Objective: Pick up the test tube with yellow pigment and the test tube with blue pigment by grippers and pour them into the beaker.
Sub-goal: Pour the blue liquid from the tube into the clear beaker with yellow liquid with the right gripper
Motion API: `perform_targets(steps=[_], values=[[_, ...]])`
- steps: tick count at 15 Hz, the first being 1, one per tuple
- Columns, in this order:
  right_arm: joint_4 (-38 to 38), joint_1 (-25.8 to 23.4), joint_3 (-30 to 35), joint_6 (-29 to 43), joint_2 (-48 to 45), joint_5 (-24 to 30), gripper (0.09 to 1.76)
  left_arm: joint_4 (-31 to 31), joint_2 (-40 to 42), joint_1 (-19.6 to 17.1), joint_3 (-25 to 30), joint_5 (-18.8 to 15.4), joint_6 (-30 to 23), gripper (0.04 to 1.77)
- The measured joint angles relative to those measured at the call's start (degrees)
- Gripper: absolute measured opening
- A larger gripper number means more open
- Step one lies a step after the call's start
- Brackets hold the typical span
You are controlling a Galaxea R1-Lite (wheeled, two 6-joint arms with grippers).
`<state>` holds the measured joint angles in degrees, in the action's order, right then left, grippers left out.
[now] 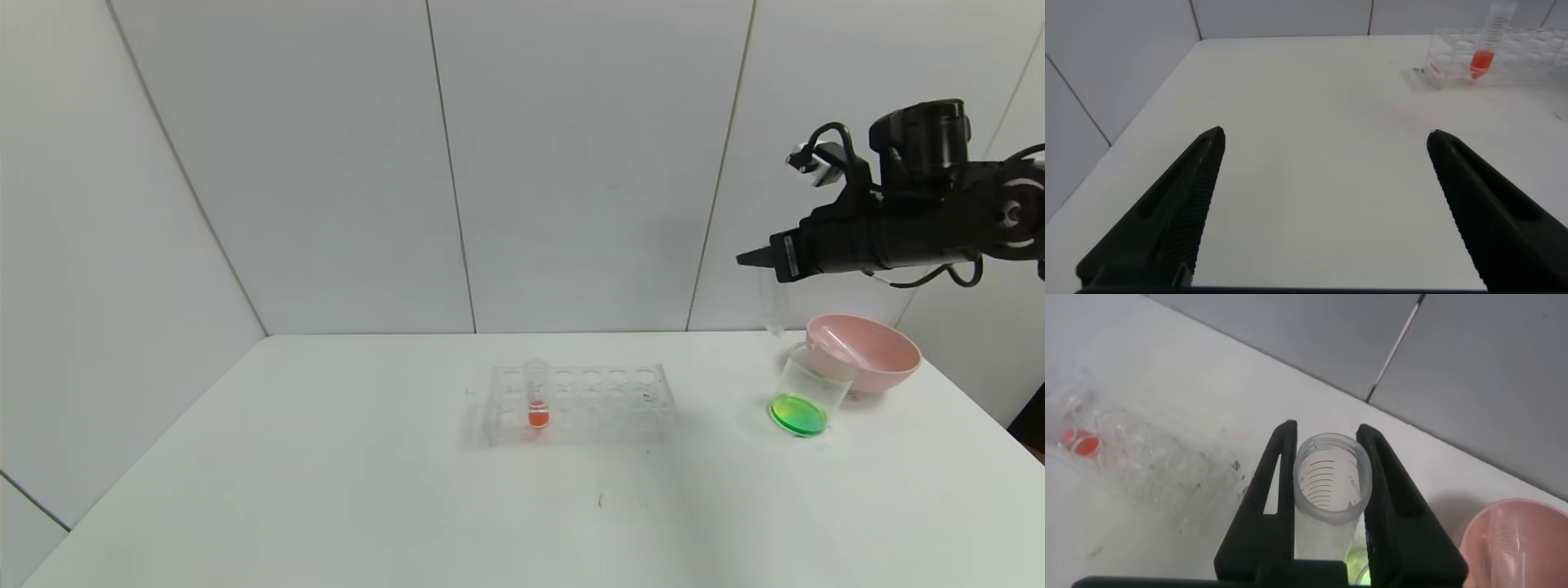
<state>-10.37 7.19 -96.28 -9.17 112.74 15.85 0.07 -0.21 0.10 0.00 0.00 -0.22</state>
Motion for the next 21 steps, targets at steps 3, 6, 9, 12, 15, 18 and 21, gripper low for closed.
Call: perform_targets(steps=[3, 6, 9, 12, 15, 18, 21], values=[[15.2, 1.1, 13.3, 4.0, -4.3, -2.6, 0.54, 0.0, 0.0, 0.0, 0.0, 0.0, 0.0, 1.76], [29.3, 0.8, 26.6, 4.9, -8.7, -3.8, 0.54, 0.0, 0.0, 0.0, 0.0, 0.0, 0.0, 1.76], [44.3, -0.5, 37.3, 5.3, -11.5, -4.1, 0.54, 0.0, 0.0, 0.0, 0.0, 0.0, 0.0, 1.76], [50.2, -2.9, 43.6, 5.4, -13.1, -4.1, 0.54, 0.0, 0.0, 0.0, 0.0, 0.0, 0.0, 1.76], [50.4, -6.4, 44.8, 5.9, -13.5, -3.9, 0.54, 0.0, 0.0, 0.0, 0.0, 0.0, 0.0, 1.76], [50.8, -10.0, 43.0, 8.6, -12.1, -3.8, 0.54, 0.0, 0.0, 0.0, 0.0, 0.0, 0.0, 1.76], [50.8, -13.3, 39.4, 9.5, -8.9, -4.1, 0.54, 0.0, 0.0, 0.0, 0.0, 0.0, 0.0, 1.76]])
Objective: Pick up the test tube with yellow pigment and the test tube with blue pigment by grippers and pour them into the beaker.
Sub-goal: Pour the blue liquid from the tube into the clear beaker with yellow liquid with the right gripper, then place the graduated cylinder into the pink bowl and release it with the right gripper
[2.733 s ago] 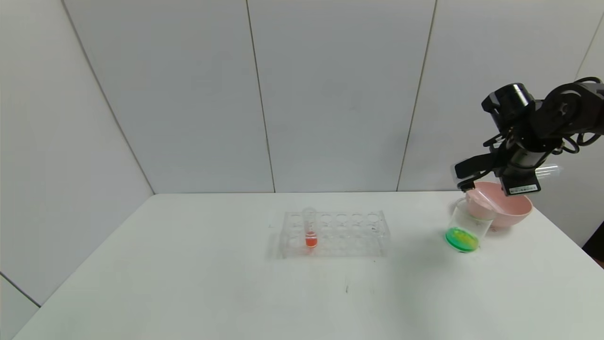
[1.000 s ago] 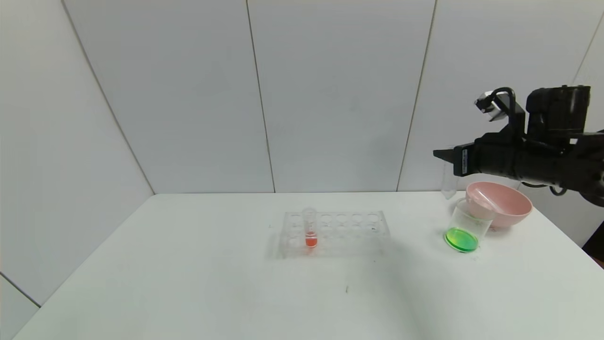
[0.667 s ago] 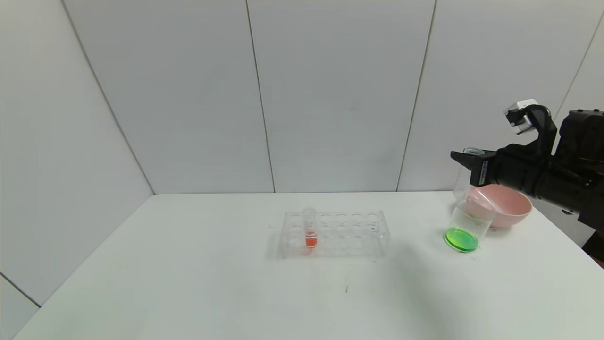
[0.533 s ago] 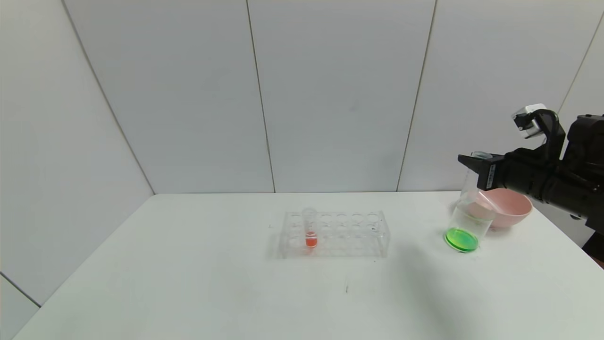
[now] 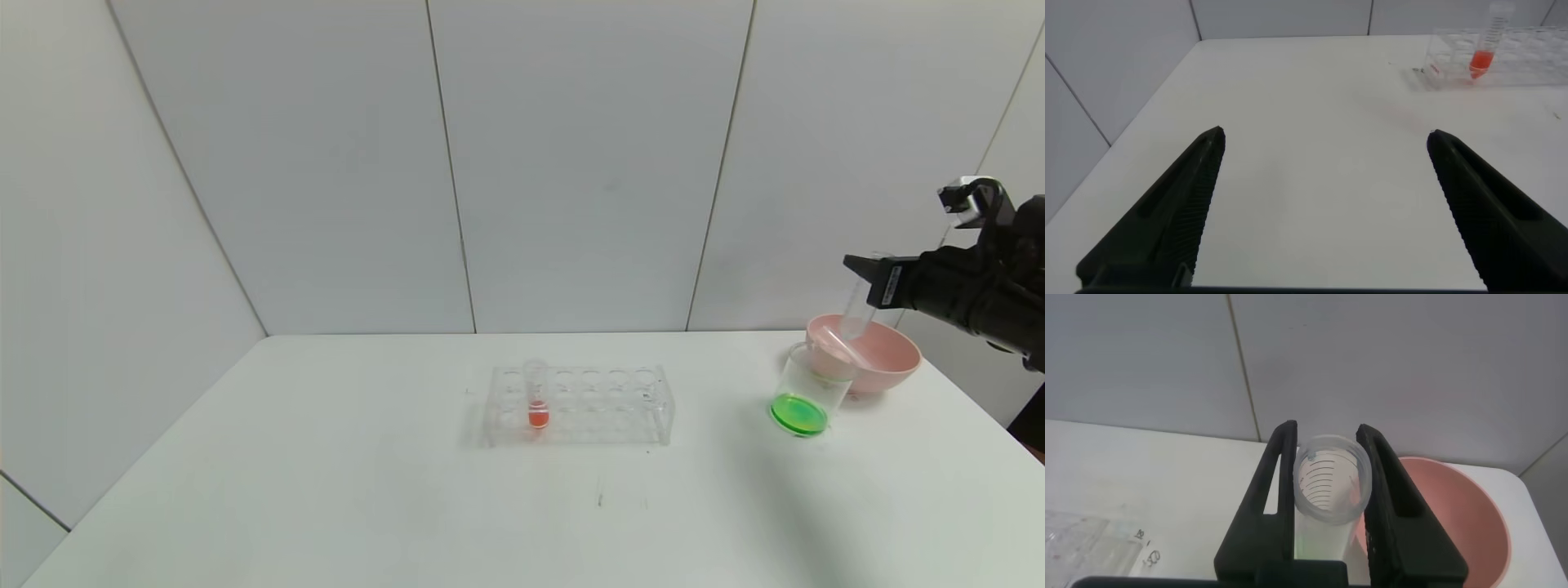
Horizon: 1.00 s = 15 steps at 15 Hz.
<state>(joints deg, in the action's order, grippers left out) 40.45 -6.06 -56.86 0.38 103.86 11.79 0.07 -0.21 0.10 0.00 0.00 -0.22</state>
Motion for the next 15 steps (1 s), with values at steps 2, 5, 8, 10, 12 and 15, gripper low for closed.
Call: perform_targets(steps=[2, 5, 8, 10, 12, 15], values=[[0.1, -1.5, -2.7, 1.0, 2.8, -0.2, 0.54, 0.0, 0.0, 0.0, 0.0, 0.0, 0.0, 1.76], [0.1, -3.1, -6.9, 1.2, 8.0, -2.5, 0.54, 0.0, 0.0, 0.0, 0.0, 0.0, 0.0, 1.76], [-0.1, -3.6, -13.3, 1.5, 14.6, -8.1, 0.54, 0.0, 0.0, 0.0, 0.0, 0.0, 0.0, 1.76], [-0.3, -3.8, -17.3, 1.5, 18.9, -10.2, 0.54, 0.0, 0.0, 0.0, 0.0, 0.0, 0.0, 1.76], [-0.3, -4.2, -20.0, 1.5, 22.0, -10.9, 0.54, 0.0, 0.0, 0.0, 0.0, 0.0, 0.0, 1.76], [0.0, -4.8, -21.5, 1.3, 24.4, -10.9, 0.74, 0.0, 0.0, 0.0, 0.0, 0.0, 0.0, 1.76]])
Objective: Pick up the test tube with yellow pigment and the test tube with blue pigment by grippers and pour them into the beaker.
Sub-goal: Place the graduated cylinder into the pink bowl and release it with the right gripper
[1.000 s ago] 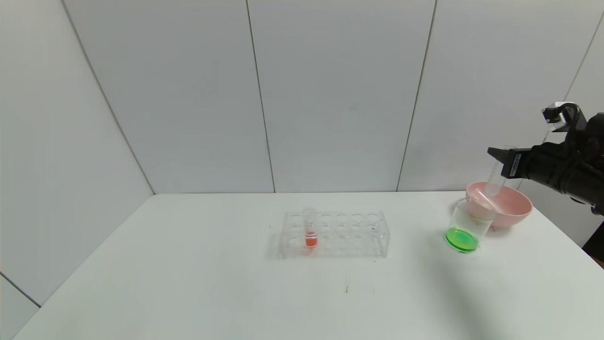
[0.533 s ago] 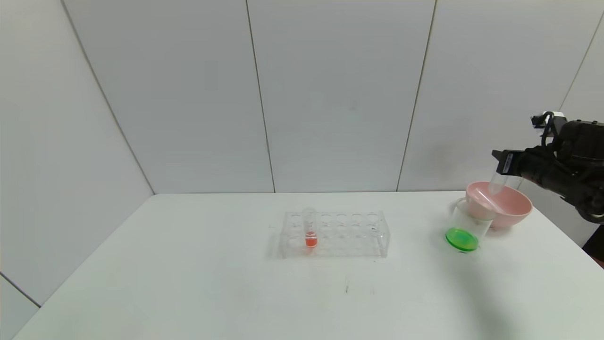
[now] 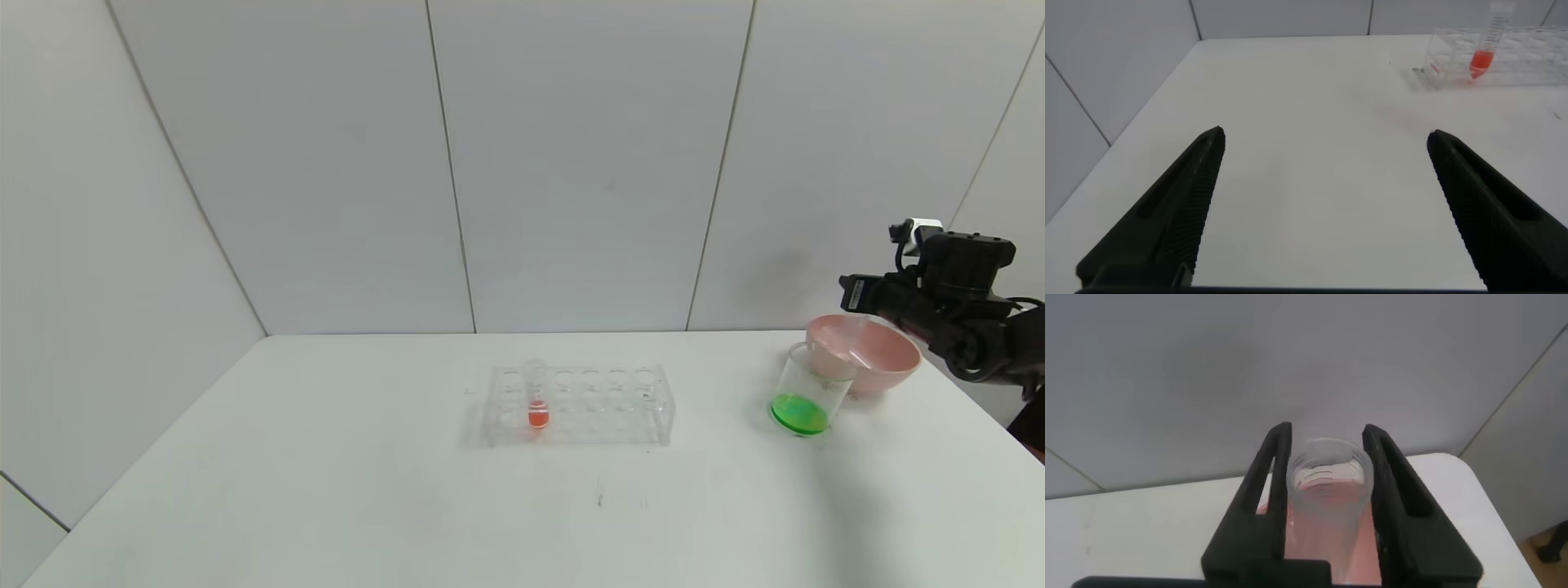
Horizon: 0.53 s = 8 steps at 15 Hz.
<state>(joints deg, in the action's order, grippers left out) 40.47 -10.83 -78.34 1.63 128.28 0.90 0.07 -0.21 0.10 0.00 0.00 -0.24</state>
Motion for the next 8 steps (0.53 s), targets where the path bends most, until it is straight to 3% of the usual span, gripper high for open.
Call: perform_targets(steps=[4, 8], values=[[-0.5, -0.2, -0.9, -0.3, 1.0, -0.1, 1.13, 0.0, 0.0, 0.0, 0.0, 0.0, 0.0, 1.76], [-0.3, 0.8, 0.2, -1.0, 0.6, -0.3, 1.36, 0.0, 0.0, 0.0, 0.0, 0.0, 0.0, 1.76]])
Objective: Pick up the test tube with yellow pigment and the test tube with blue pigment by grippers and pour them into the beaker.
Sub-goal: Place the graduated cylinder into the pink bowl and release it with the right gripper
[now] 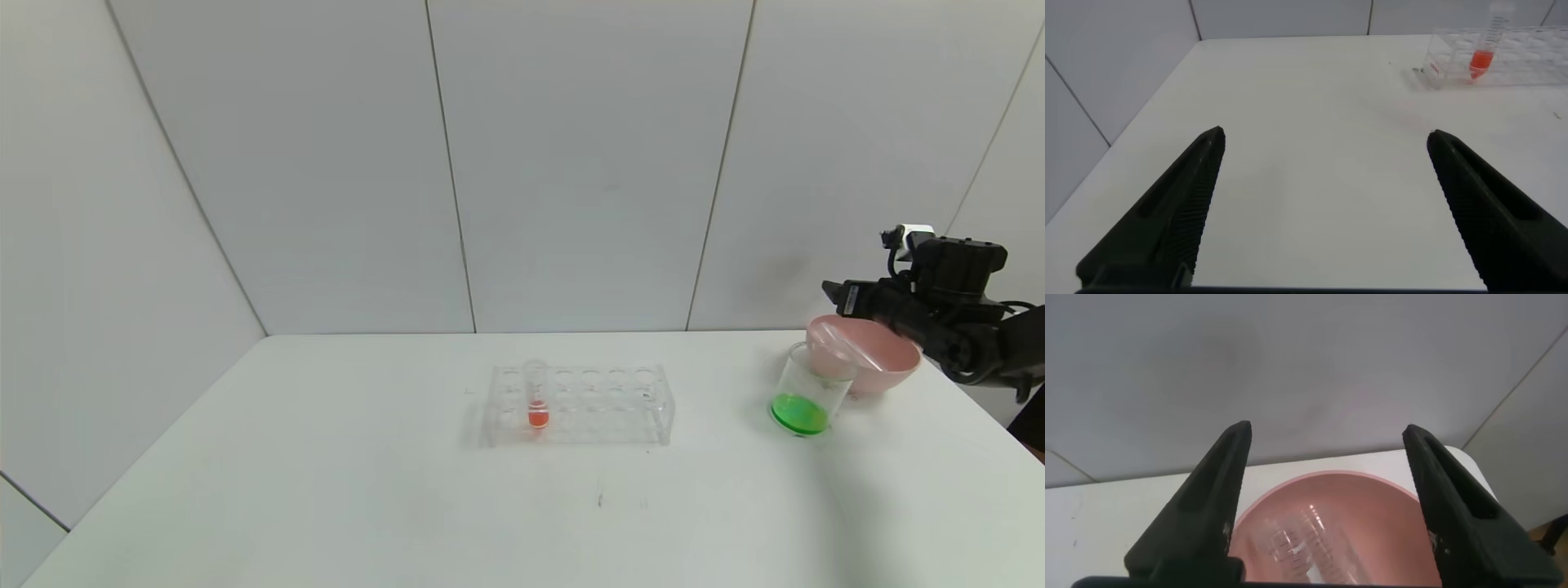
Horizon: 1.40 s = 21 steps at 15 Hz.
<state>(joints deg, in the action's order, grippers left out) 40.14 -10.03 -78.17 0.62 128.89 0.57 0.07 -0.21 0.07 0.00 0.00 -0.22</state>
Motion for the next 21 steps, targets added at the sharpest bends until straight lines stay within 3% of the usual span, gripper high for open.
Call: perform_targets(steps=[6, 10, 15, 21], values=[[-0.2, 8.6, -0.3, 0.4, -1.3, -6.6, 1.54, 0.0, 0.0, 0.0, 0.0, 0.0, 0.0, 1.76], [-0.5, 15.5, 2.0, 0.7, -5.2, -7.9, 1.61, 0.0, 0.0, 0.0, 0.0, 0.0, 0.0, 1.76], [0.5, 19.8, 13.1, 3.1, -17.0, -6.5, 1.66, 0.0, 0.0, 0.0, 0.0, 0.0, 0.0, 1.76], [1.4, 23.1, 31.5, 3.9, -37.4, -1.4, 1.68, 0.0, 0.0, 0.0, 0.0, 0.0, 0.0, 1.76]])
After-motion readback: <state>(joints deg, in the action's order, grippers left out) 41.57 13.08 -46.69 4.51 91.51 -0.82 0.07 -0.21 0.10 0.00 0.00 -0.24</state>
